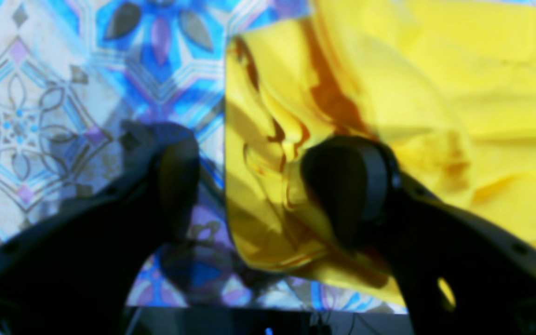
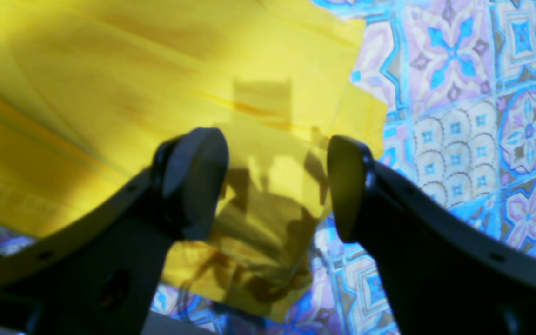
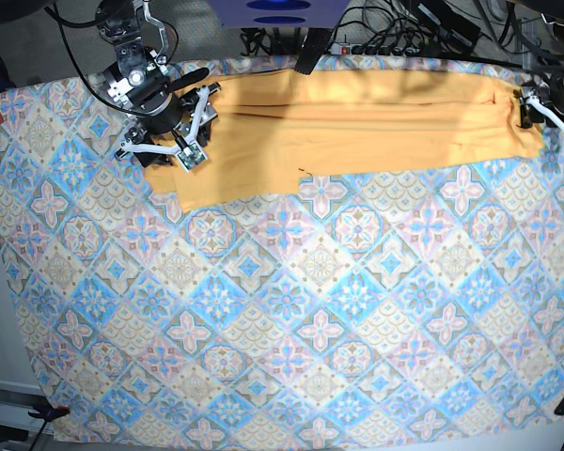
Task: Fold the T-shirt properly
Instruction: 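Open both grippers and regrasp the strip ends of the folded shirt, then lift the strip end with the left gripper toward the right gripper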
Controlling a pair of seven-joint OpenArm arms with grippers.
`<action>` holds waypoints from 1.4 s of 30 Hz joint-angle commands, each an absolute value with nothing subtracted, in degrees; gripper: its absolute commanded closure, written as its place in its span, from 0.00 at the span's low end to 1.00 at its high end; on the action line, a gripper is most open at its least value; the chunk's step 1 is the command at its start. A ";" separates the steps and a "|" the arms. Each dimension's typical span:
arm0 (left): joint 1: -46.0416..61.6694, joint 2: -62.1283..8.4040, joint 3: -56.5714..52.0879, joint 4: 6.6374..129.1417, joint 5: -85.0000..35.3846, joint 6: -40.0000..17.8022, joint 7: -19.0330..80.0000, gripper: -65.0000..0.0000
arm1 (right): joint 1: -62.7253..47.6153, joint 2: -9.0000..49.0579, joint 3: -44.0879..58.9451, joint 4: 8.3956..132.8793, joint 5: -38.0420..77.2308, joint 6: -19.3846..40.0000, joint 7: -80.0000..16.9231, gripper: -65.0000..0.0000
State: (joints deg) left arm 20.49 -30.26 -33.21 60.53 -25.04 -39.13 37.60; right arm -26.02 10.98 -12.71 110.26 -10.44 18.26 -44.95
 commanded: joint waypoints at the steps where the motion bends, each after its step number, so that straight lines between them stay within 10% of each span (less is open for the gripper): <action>1: 20.88 -30.55 -33.10 60.88 -25.19 -40.00 39.43 0.37 | -25.98 11.30 -12.53 111.16 -10.42 18.15 -44.00 0.44; 7: 20.88 -30.37 -28.97 60.88 -25.27 -40.00 39.43 0.41 | -25.98 11.30 -12.53 111.16 -10.42 18.15 -44.00 0.44; 13: 19.65 -30.29 -25.80 60.79 -24.84 -40.00 39.78 0.98 | -25.98 11.30 -12.79 111.16 -10.42 18.15 -44.00 0.44; 32: 20.18 -30.73 -25.89 56.40 -30.90 -40.00 39.87 1.00 | -25.98 11.12 -12.88 111.08 -10.42 18.15 -44.00 0.44; 42: 27.56 -31.96 -25.98 79.16 -41.63 -40.00 49.10 1.00 | -25.80 11.12 -12.88 111.08 -10.42 18.15 -44.00 0.44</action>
State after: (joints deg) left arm 28.01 -30.04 -25.12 78.15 -40.58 -40.29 50.68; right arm -25.93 10.83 -12.97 110.26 -10.46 18.39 -45.08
